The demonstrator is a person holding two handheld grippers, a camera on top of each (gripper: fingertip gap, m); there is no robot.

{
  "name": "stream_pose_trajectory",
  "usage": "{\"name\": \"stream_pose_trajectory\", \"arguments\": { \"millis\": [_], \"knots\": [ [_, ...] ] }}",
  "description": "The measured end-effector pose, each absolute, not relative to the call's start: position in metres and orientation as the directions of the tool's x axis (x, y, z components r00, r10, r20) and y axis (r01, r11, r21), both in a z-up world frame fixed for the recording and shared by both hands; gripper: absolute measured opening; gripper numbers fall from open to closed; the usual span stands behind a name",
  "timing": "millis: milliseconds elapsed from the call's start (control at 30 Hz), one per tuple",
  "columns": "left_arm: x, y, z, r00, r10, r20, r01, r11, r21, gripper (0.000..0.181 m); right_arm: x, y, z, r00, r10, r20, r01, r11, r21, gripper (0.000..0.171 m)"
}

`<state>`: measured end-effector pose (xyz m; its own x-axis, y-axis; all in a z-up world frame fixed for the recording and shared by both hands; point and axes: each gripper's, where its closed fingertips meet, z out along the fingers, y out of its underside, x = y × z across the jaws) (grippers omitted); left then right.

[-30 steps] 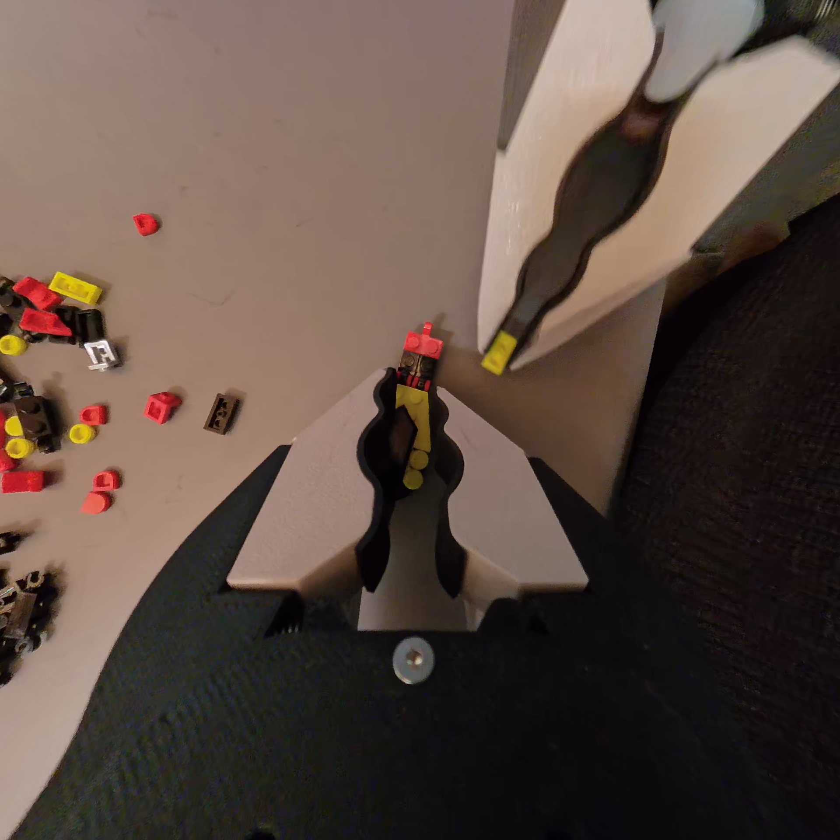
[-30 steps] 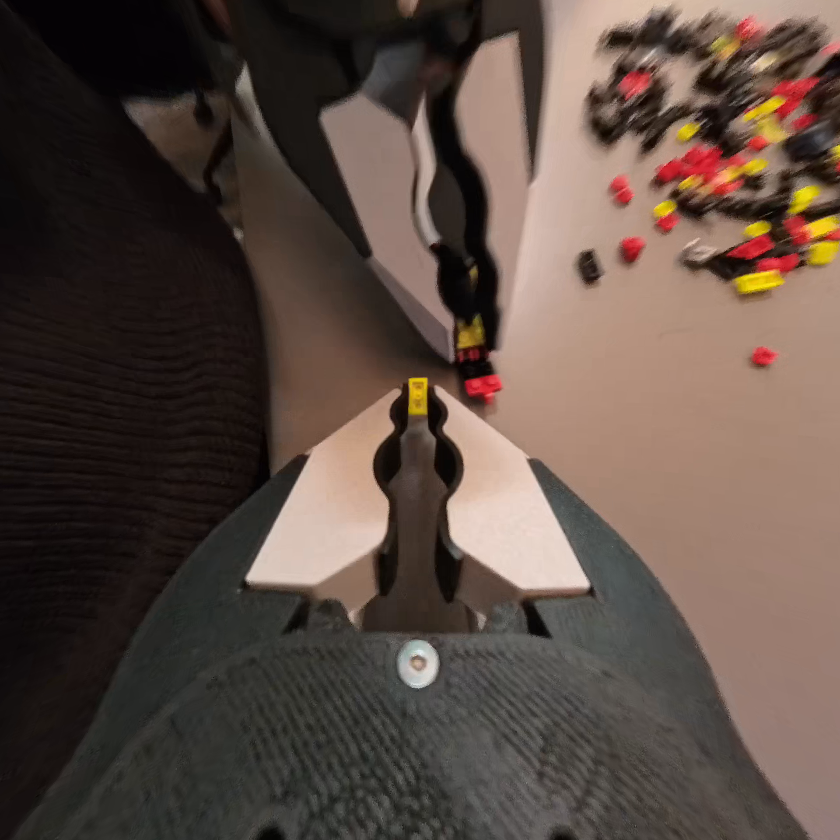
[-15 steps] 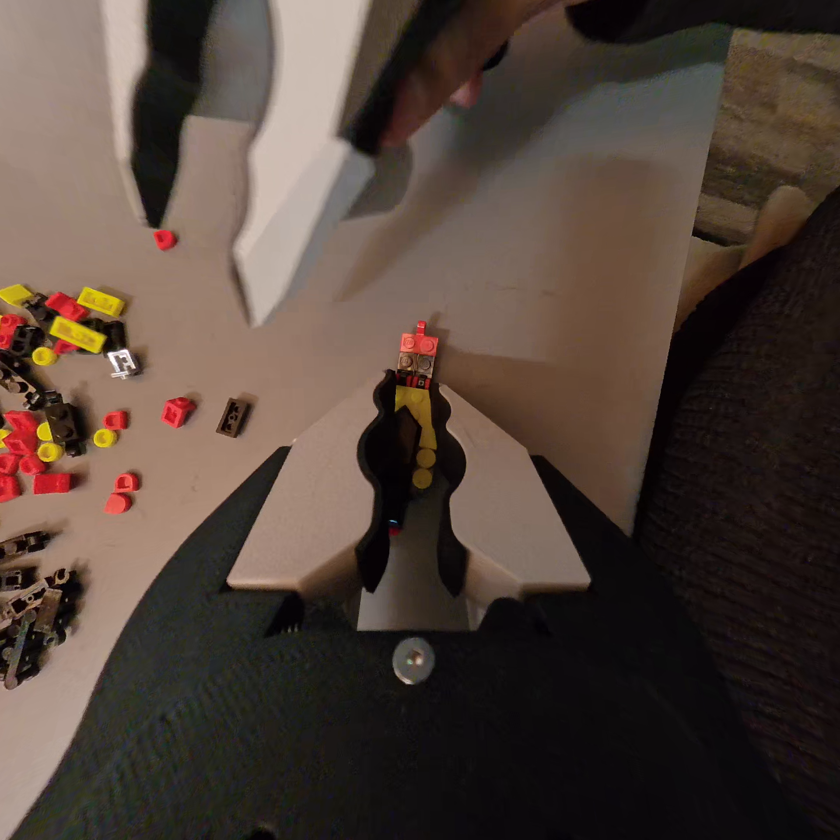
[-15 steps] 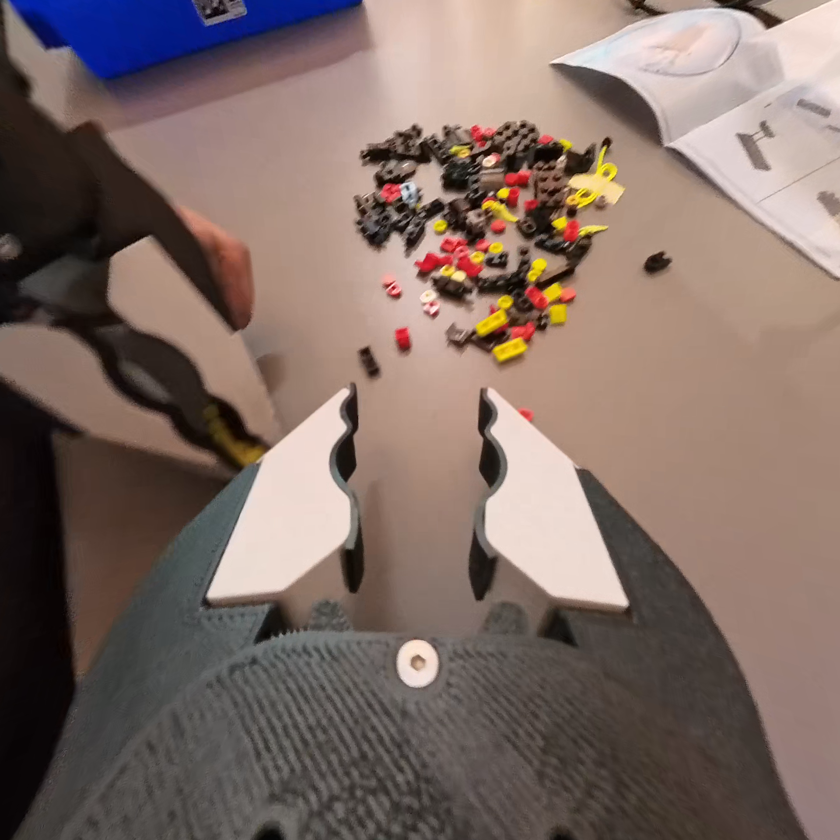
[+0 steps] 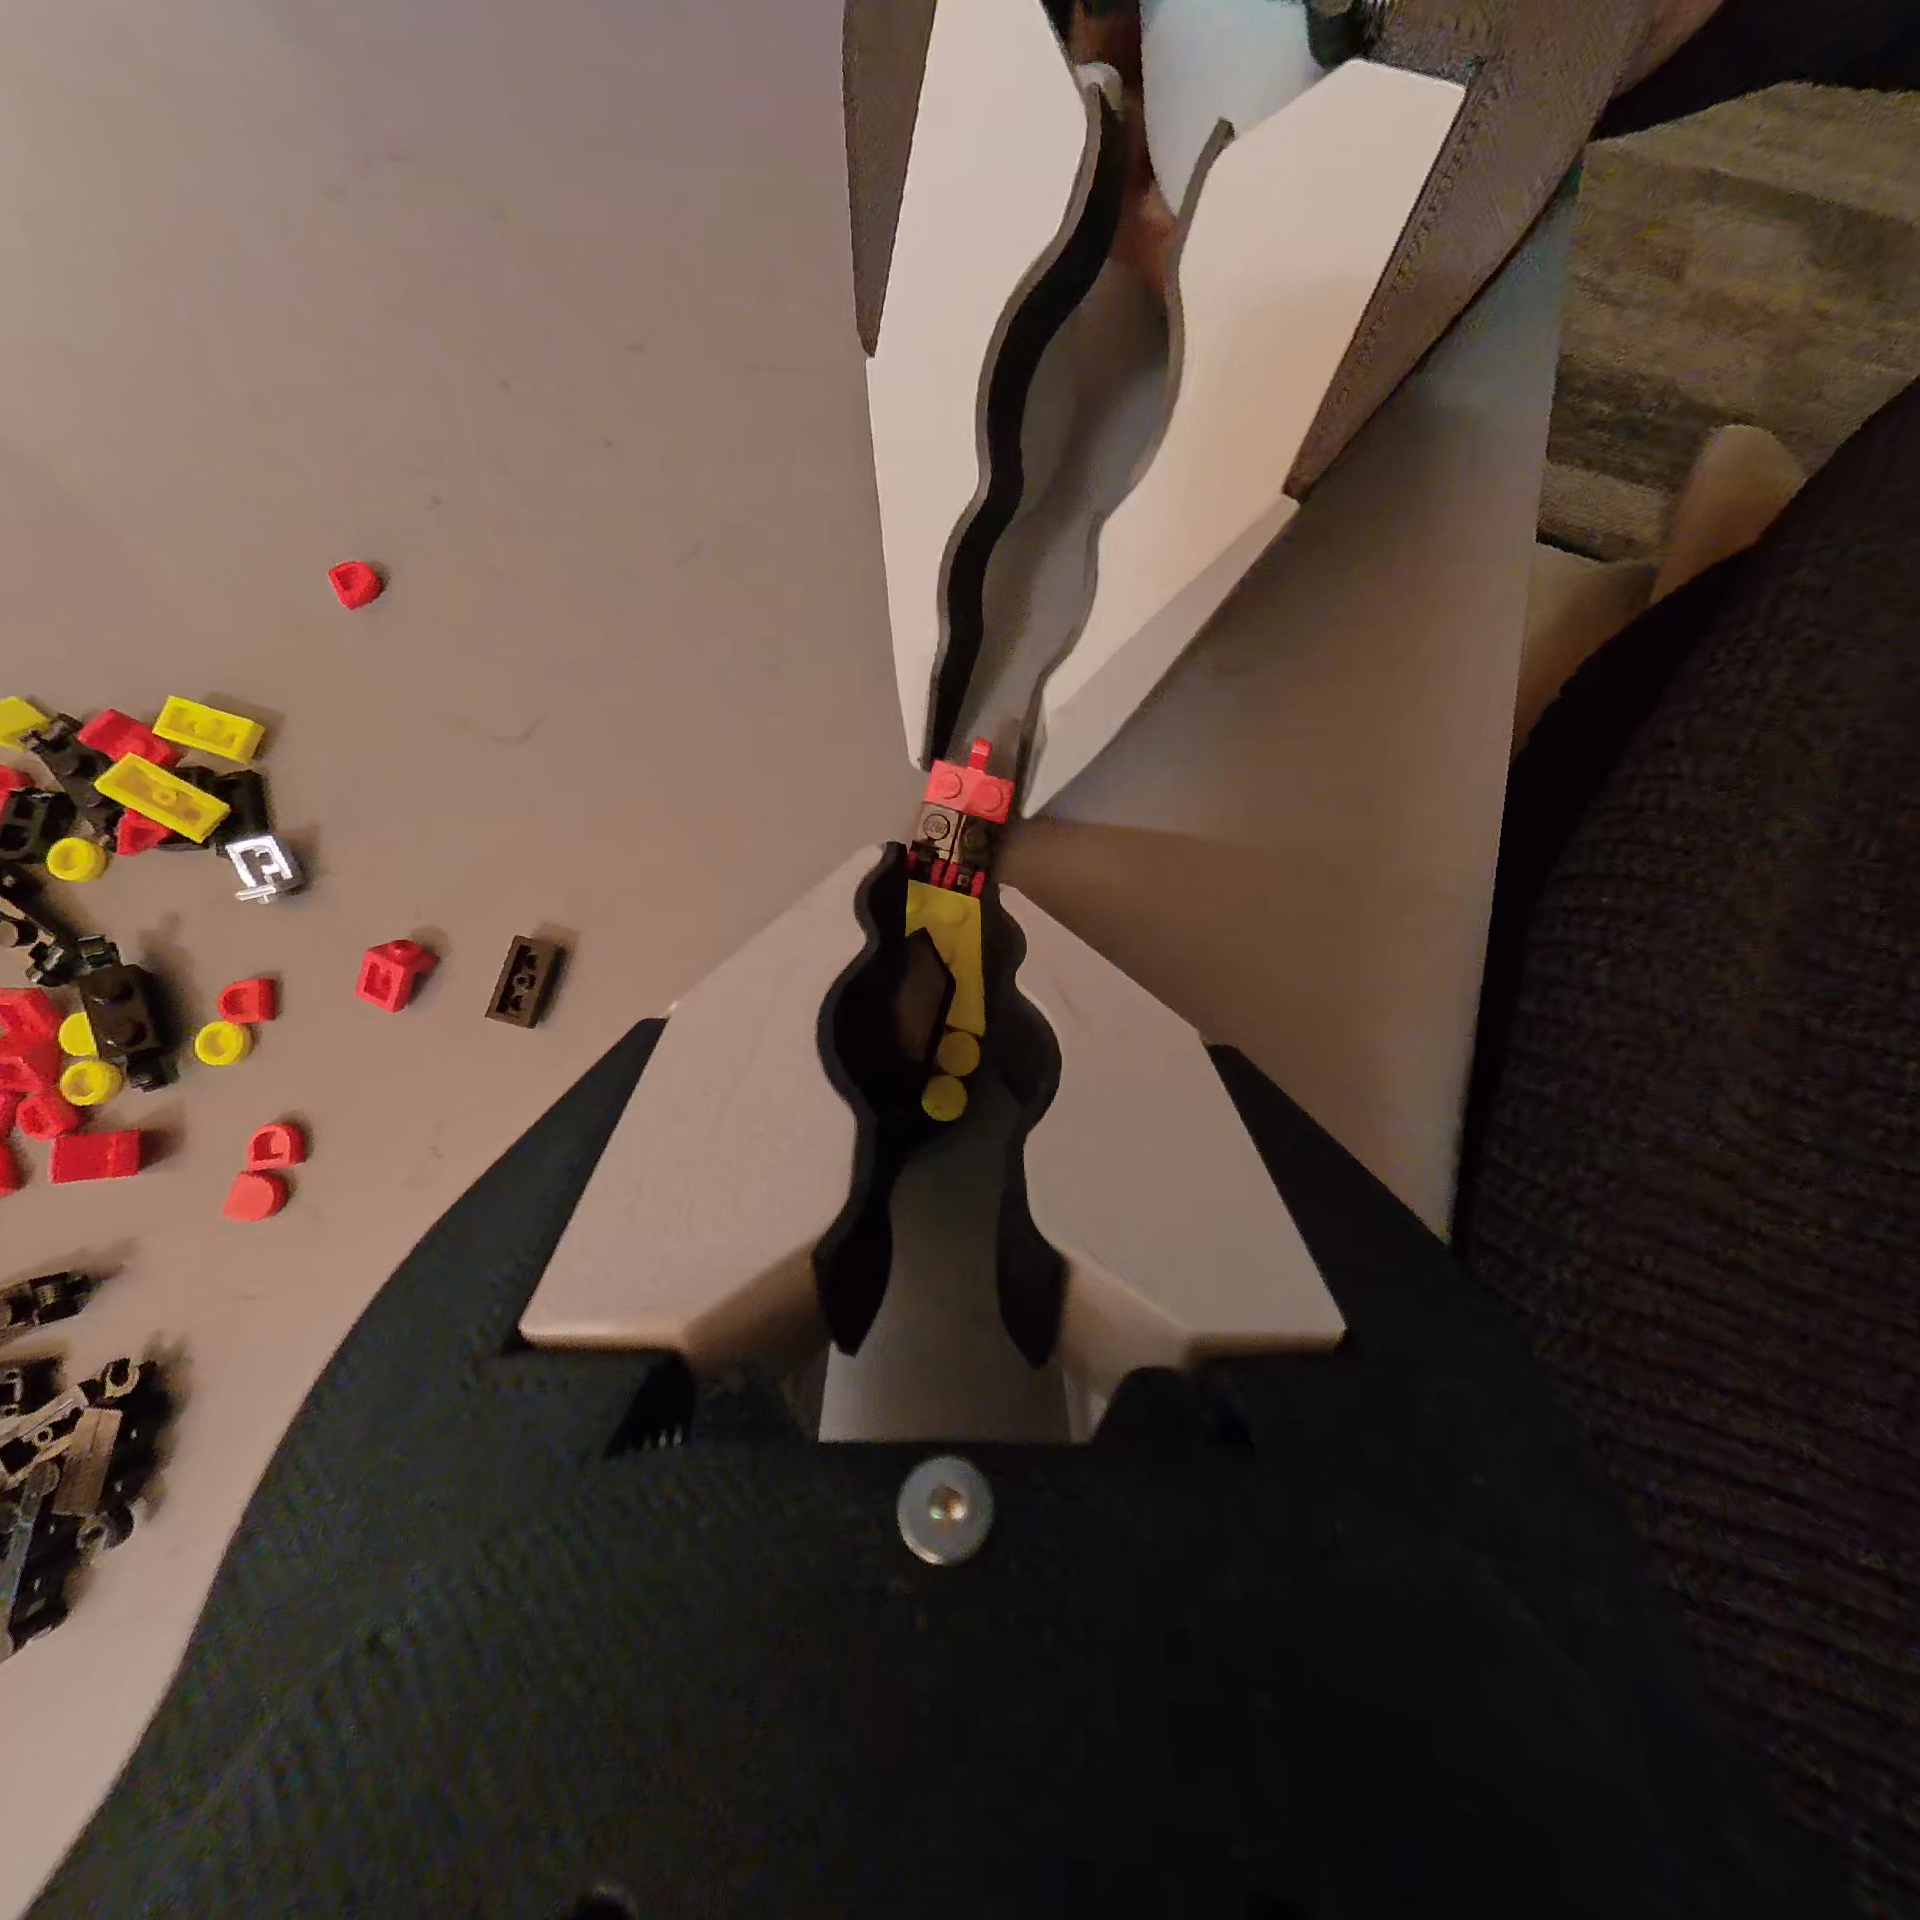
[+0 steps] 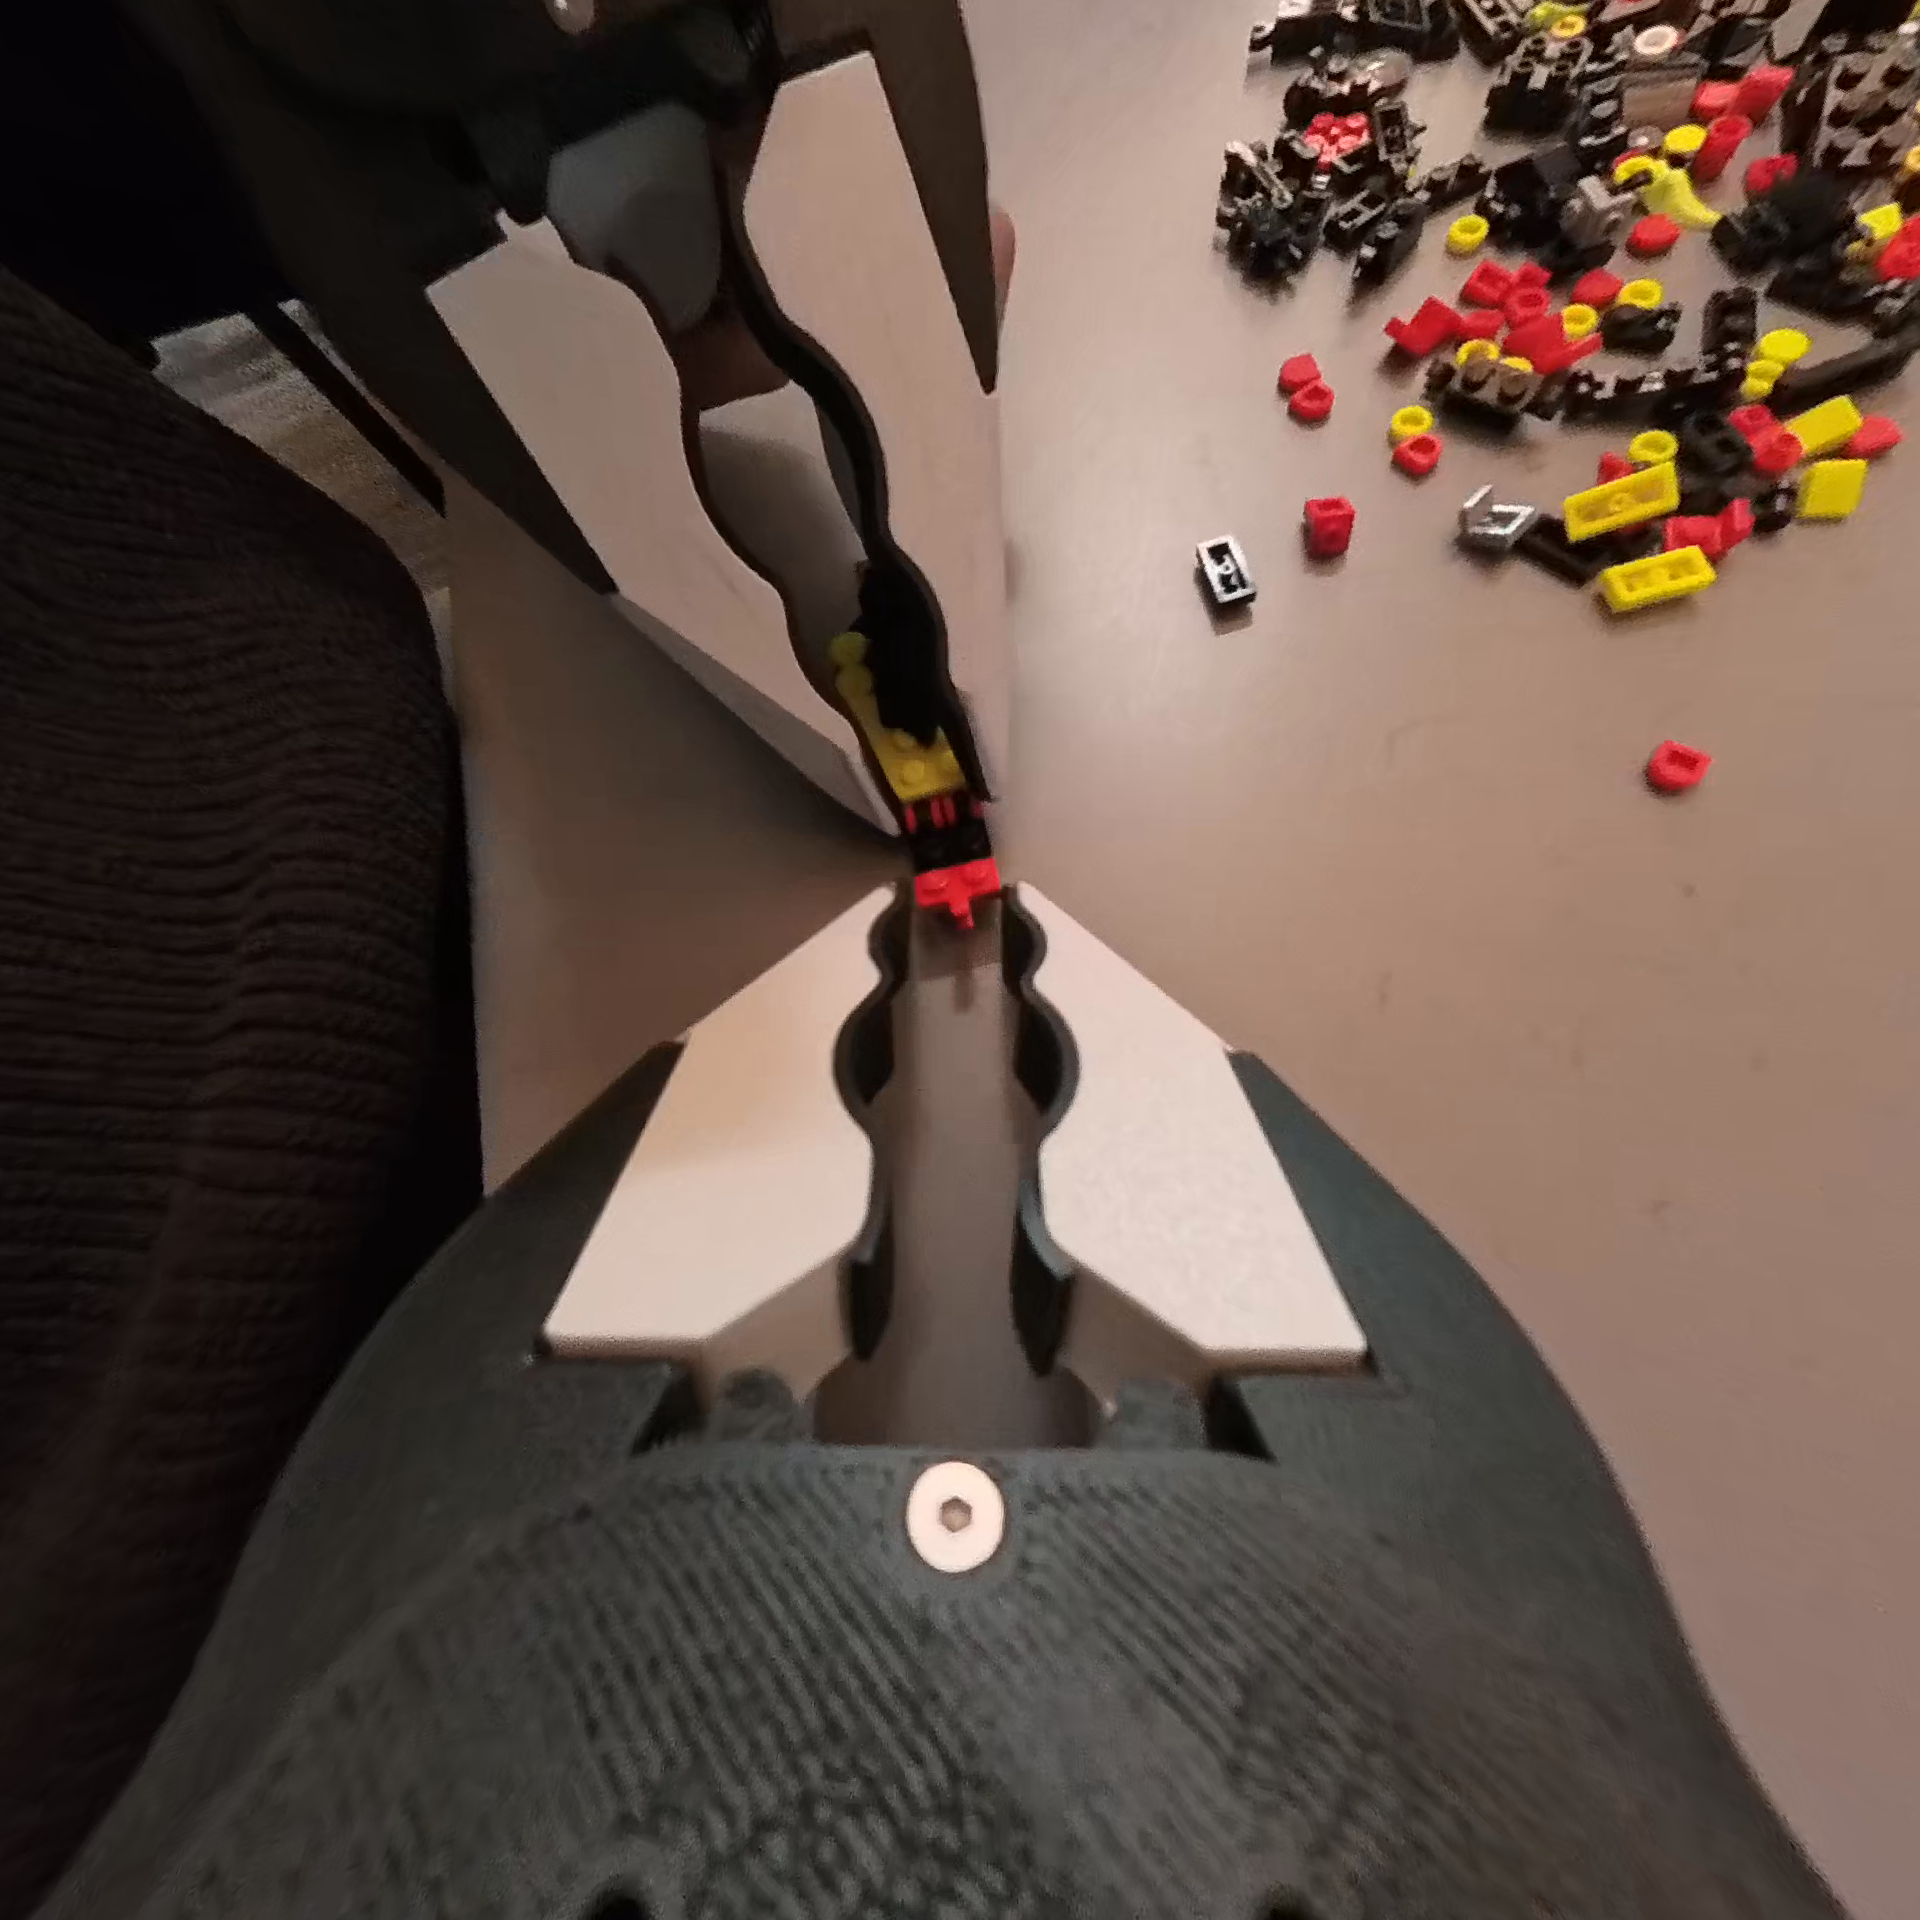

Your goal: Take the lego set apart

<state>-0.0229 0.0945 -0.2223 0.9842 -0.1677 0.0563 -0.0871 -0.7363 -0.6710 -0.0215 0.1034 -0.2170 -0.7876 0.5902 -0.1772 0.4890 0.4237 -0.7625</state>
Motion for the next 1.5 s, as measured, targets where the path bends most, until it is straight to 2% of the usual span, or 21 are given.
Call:
{"name": "stream_pose_trajectory", "arguments": {
  "millis": [133,233,333,467,600,700,733,767,800,833,1000,1167,1233,1267,1400,1500],
  "knots": [
    [-0.022,0.094,-0.222,0.983,-0.178,0.051,-0.098,-0.733,-0.674,0.012,-0.020,0.104,-0.215,-0.787,0.584,-0.200,0.495,0.405,-0.768,0.021],
    [-0.022,0.094,-0.222,0.975,-0.220,0.015,-0.152,-0.720,-0.677,0.012,-0.017,0.099,-0.217,-0.771,0.567,-0.290,0.556,0.379,-0.740,0.025],
    [-0.022,0.094,-0.221,0.969,-0.248,-0.009,-0.185,-0.699,-0.691,0.013,-0.021,0.101,-0.214,-0.748,0.588,-0.307,0.573,0.340,-0.745,0.015],
    [-0.021,0.096,-0.212,0.963,-0.267,-0.017,-0.195,-0.655,-0.730,0.013,-0.021,0.102,-0.202,-0.738,0.562,-0.373,0.587,0.261,-0.767,0.015],
    [-0.026,0.105,-0.182,0.964,-0.242,-0.111,-0.223,-0.506,-0.833,0.013,-0.028,0.111,-0.169,-0.775,0.555,-0.304,0.466,0.177,-0.867,0.014],
    [-0.025,0.110,-0.164,0.971,-0.216,-0.097,-0.181,-0.413,-0.893,0.014,-0.028,0.116,-0.149,-0.798,0.560,-0.220,0.368,0.165,-0.915,0.014],
    [-0.024,0.110,-0.165,0.974,-0.214,-0.067,-0.153,-0.417,-0.896,0.022,-0.028,0.116,-0.146,-0.806,0.560,-0.192,0.340,0.172,-0.924,0.011],
    [-0.026,0.111,-0.168,0.979,-0.199,-0.036,-0.122,-0.436,-0.892,0.042,-0.026,0.115,-0.144,-0.813,0.555,-0.174,0.319,0.175,-0.931,0.011],
    [-0.028,0.112,-0.173,0.982,-0.188,-0.007,-0.095,-0.463,-0.881,0.050,-0.026,0.114,-0.142,-0.817,0.552,-0.166,0.307,0.172,-0.936,0.011],
    [-0.029,0.112,-0.177,0.983,-0.180,0.028,-0.064,-0.484,-0.873,0.050,-0.025,0.113,-0.141,-0.820,0.548,-0.169,0.303,0.164,-0.939,0.011],
    [-0.018,0.114,-0.186,0.965,-0.202,0.170,0.041,-0.523,-0.851,0.047,-0.026,0.111,-0.143,-0.809,0.544,-0.220,0.341,0.130,-0.931,0.011],
    [-0.009,0.119,-0.182,0.947,-0.227,0.226,0.086,-0.498,-0.863,0.048,-0.017,0.099,-0.138,-0.850,0.505,-0.151,0.268,0.167,-0.949,0.010],
    [-0.004,0.120,-0.178,0.936,-0.252,0.246,0.099,-0.482,-0.870,0.028,-0.017,0.095,-0.137,-0.856,0.508,-0.099,0.226,0.195,-0.954,0.010],
    [-0.005,0.120,-0.176,0.938,-0.249,0.239,0.100,-0.468,-0.878,0.021,-0.017,0.094,-0.137,-0.856,0.513,-0.068,0.205,0.215,-0.955,0.007],
    [-0.010,0.120,-0.169,0.958,-0.249,0.141,0.026,-0.413,-0.910,0.019,-0.017,0.094,-0.130,-0.847,0.532,-0.004,0.154,0.239,-0.959,0.008],
    [-0.017,0.122,-0.155,0.974,-0.210,0.086,0.008,-0.346,-0.938,0.019,-0.023,0.102,-0.123,-0.807,0.589,0.025,0.151,0.247,-0.957,0.027]
  ]
}}
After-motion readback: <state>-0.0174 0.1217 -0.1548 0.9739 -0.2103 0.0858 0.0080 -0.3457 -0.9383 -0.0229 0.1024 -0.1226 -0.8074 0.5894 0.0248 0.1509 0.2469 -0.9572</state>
